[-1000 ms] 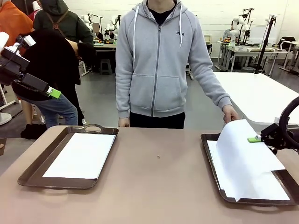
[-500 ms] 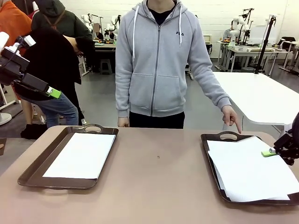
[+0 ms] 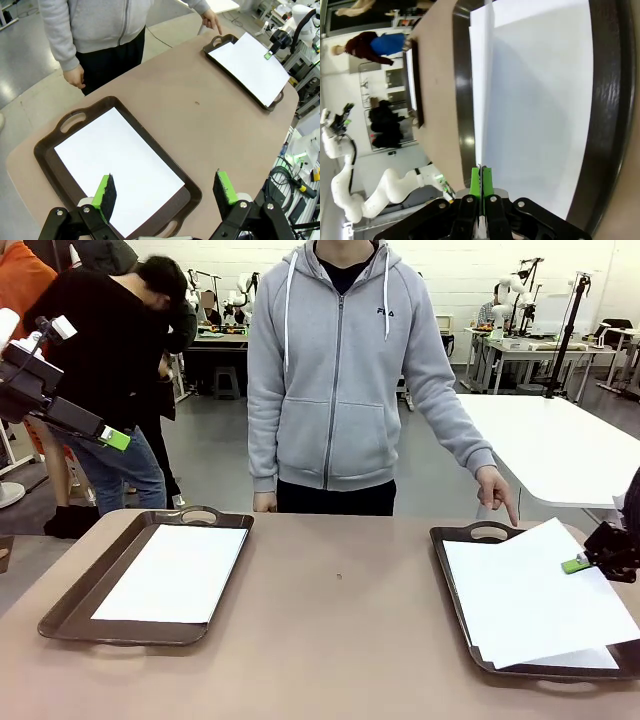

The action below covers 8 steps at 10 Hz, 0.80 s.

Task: Sort the A4 documents.
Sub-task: Place the A4 Paper in the designated Handle tray.

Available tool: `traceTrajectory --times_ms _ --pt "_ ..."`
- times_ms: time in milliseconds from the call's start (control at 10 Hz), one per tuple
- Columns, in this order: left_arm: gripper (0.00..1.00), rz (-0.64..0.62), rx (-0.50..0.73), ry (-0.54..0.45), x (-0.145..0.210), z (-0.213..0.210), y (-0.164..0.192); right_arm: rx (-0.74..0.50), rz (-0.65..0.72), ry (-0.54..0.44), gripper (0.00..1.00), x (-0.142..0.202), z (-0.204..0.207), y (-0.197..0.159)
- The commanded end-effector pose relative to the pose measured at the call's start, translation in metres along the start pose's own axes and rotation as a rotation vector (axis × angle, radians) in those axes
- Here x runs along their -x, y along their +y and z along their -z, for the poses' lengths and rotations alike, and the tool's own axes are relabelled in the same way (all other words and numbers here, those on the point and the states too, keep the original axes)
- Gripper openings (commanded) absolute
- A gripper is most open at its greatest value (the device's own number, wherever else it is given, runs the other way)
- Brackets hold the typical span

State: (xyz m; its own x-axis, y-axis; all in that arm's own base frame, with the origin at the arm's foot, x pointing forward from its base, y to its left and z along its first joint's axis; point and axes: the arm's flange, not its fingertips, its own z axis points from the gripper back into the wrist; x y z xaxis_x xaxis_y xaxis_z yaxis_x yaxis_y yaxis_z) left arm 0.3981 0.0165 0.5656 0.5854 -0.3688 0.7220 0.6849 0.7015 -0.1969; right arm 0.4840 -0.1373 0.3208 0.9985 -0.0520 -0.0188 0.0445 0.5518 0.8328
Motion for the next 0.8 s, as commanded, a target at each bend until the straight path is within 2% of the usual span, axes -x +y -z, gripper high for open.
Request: traceTrajectory --times_ms 0,300,700 --pt "1.0 0.002 -0.005 0.004 0.0 0.0 -0.001 0.077 0.027 0.041 0.01 -0.007 0.013 0.003" --pt "1.0 0.002 -0.005 0.004 0.0 0.0 -0.001 0.151 0.034 0.066 0.01 -0.014 0.012 0.009" --pt "1.0 0.002 -0.005 0.004 0.0 0.0 -0.001 0.303 0.016 0.029 0.01 -0.023 0.014 0.028"
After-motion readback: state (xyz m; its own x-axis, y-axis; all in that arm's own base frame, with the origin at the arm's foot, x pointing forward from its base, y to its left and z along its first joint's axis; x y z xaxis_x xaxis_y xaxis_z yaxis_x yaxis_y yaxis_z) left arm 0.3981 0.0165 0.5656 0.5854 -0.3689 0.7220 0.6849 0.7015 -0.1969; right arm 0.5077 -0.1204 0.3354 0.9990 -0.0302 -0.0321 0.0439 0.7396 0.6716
